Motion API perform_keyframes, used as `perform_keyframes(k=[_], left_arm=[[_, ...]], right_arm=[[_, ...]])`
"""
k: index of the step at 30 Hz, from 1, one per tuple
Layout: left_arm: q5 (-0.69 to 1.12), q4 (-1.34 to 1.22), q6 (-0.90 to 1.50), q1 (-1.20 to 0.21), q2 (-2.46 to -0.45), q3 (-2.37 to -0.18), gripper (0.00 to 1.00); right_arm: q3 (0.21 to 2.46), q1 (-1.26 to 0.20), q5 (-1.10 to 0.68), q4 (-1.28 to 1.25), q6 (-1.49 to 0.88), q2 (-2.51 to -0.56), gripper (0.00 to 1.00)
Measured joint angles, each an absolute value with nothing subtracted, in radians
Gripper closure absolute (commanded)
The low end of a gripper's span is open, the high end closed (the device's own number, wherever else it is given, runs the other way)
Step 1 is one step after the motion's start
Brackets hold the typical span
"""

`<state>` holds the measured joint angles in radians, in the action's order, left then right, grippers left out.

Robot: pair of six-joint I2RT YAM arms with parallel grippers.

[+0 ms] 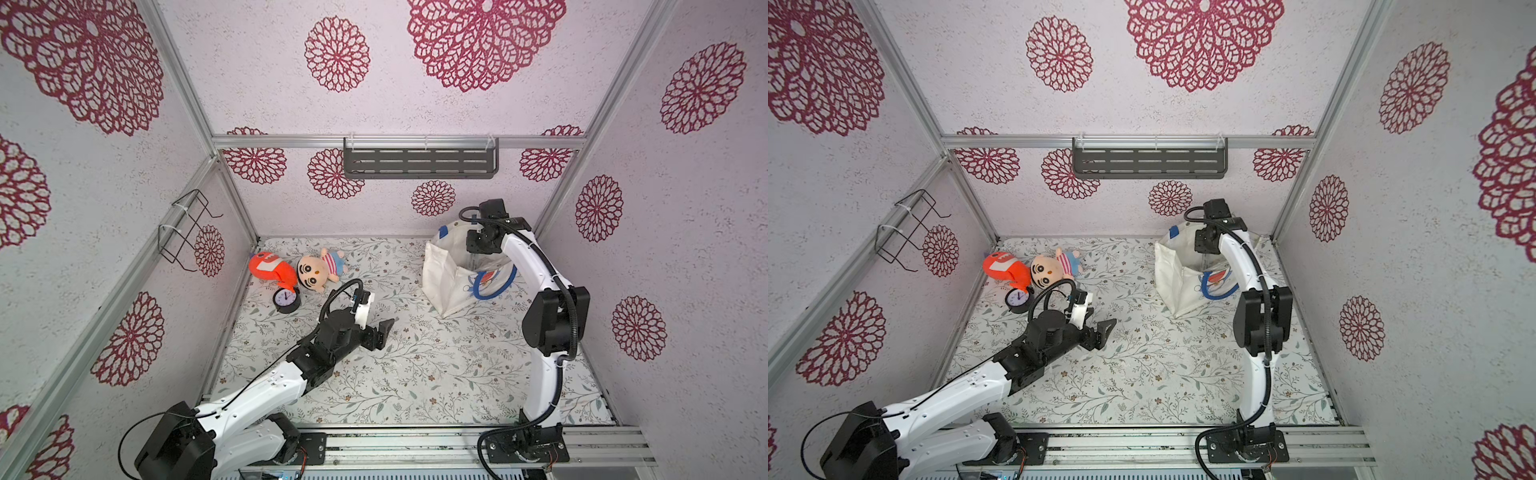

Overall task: Put the compass set into the canvas bag
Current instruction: Place the compass set in the canvas bag.

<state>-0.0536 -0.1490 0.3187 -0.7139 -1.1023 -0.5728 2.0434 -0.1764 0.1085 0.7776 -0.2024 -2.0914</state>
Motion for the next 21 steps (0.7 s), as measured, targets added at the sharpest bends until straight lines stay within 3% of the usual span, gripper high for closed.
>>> perform_keyframes(k=[6,10,12,21], left_arm=[[-0.053,-0.143,0.326,-0.714,-1.102,-0.573,0.14],[-0.054,-0.142,0.326,-0.712,-1.102,-0.573,0.14],[-0.054,-0.142,0.326,-0.712,-1.108,-0.573,0.14],[-0.042,-0.136,0.327,-0.71,-1.135,-0.573,0.14]], right_arm=[[2.005,-0.174,0.102,0.723,-0.203,-2.083,1.0],[1.961,-0.172,0.095,0.682,-0.202,-2.059,0.73],[1.95,-0.172,0.089,0.678,-0.2,-2.058,0.66],[1.909,-0.171,0.026,0.706,-0.202,-2.078,0.64]])
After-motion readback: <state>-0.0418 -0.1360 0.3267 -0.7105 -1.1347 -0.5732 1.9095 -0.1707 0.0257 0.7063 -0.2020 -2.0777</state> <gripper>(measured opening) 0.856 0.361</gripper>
